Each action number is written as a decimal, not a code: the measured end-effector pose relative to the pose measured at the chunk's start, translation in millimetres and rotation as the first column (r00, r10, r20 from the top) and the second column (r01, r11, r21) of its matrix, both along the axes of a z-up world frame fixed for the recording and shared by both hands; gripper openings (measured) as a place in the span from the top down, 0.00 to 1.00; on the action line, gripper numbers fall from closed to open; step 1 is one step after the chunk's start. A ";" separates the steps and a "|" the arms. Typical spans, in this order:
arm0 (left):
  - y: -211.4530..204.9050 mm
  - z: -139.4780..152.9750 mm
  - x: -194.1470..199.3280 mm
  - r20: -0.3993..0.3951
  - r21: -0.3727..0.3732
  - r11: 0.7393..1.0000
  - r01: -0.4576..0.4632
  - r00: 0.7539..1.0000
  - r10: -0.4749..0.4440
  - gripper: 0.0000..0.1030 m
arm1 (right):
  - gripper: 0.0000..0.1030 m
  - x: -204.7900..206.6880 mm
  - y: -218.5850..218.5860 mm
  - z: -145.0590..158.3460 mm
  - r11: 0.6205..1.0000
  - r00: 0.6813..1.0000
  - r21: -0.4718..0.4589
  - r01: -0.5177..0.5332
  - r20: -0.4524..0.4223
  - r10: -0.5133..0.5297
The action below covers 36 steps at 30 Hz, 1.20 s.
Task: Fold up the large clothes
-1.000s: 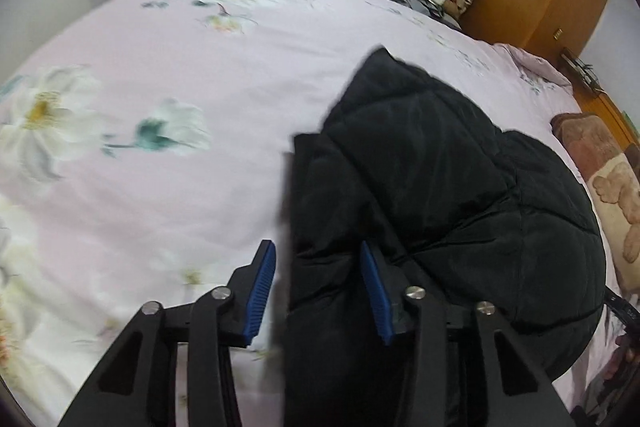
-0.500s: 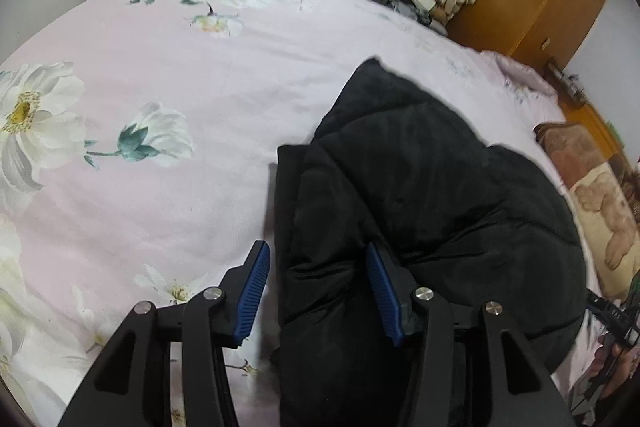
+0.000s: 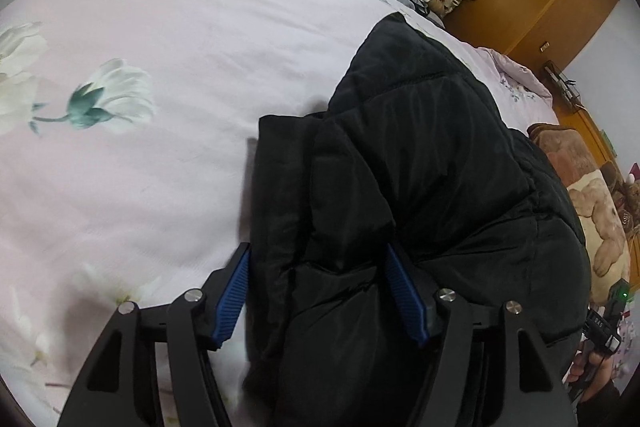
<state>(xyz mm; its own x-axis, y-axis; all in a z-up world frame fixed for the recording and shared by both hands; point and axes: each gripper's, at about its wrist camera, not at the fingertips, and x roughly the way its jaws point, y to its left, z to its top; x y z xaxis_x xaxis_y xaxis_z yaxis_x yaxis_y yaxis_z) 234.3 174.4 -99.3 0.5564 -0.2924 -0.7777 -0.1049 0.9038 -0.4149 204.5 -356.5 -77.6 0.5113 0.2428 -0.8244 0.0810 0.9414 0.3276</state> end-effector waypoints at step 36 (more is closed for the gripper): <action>2.9 -6.4 3.6 0.021 -0.037 0.998 0.043 0.999 -0.042 0.20 | 0.53 16.5 -18.1 -17.0 0.986 0.997 0.148 -0.075 0.035 0.071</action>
<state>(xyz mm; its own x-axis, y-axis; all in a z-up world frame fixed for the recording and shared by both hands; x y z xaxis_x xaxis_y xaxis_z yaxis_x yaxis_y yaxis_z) 237.9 177.3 -105.7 0.5583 -0.3447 -0.7547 -0.0580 0.8912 -0.4499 221.0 -374.6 -94.7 0.5113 0.3992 -0.7610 0.0021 0.8850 0.4656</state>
